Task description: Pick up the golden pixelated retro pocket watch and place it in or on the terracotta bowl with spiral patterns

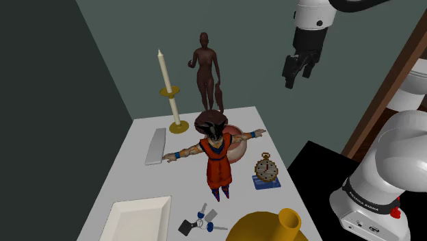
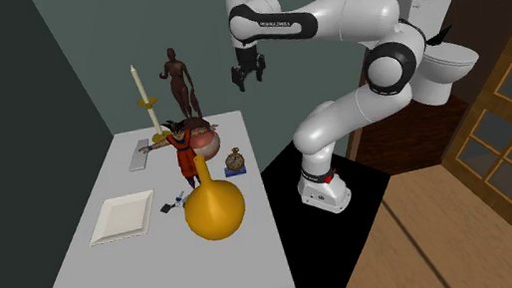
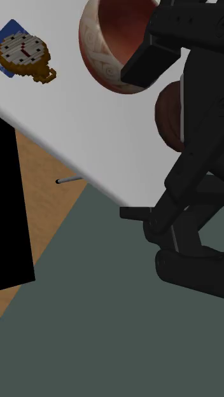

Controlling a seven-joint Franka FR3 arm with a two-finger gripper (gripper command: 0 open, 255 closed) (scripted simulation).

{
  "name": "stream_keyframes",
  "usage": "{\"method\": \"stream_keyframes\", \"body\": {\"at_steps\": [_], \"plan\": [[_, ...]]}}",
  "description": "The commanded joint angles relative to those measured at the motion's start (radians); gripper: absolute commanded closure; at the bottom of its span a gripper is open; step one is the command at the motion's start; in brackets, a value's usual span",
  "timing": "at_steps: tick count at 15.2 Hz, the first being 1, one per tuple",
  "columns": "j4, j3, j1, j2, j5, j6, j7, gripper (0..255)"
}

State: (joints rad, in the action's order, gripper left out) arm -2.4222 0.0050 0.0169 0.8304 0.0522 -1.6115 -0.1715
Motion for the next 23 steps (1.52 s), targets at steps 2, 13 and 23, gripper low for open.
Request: {"method": "stream_keyframes", "body": {"at_steps": [2,13,23], "plan": [[-0.036,0.02,-0.005,0.018,-0.016,-0.02,-0.046,0],[-0.33,0.304,-0.018,0.082,-0.246,-0.282,-0.566,0],[-0.412,0.556,-0.039,-0.1,-0.409,-0.577,-0.904,0]]}}
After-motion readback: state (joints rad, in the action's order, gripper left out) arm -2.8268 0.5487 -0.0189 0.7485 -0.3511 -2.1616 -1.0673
